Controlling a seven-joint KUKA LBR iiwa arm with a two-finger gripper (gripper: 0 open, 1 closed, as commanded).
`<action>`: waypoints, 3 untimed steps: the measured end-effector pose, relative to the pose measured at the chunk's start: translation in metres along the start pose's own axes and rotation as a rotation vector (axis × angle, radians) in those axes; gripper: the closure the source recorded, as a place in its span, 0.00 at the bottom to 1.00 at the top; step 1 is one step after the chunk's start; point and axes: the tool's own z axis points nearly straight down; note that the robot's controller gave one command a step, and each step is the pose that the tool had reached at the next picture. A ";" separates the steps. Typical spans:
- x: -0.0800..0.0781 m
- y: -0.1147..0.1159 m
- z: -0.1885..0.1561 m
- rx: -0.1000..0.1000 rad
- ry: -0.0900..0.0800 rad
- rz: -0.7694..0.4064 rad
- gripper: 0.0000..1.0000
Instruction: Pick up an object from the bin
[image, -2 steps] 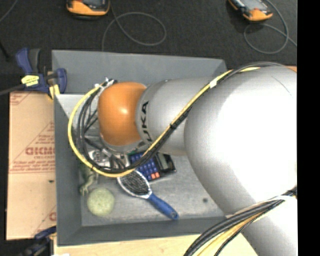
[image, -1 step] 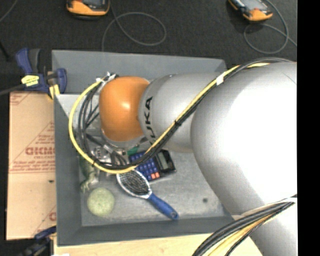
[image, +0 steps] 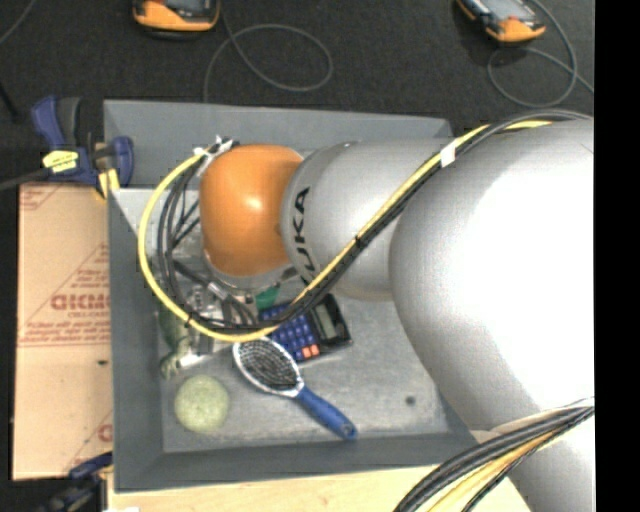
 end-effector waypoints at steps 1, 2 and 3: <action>0.002 -0.001 -0.010 0.002 0.007 0.000 1.00; 0.002 -0.001 -0.030 0.002 0.009 0.000 1.00; 0.001 0.000 -0.047 0.001 0.004 0.001 1.00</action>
Offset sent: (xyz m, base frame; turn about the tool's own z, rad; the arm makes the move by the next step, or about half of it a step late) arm 0.0002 0.0000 0.0238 0.0000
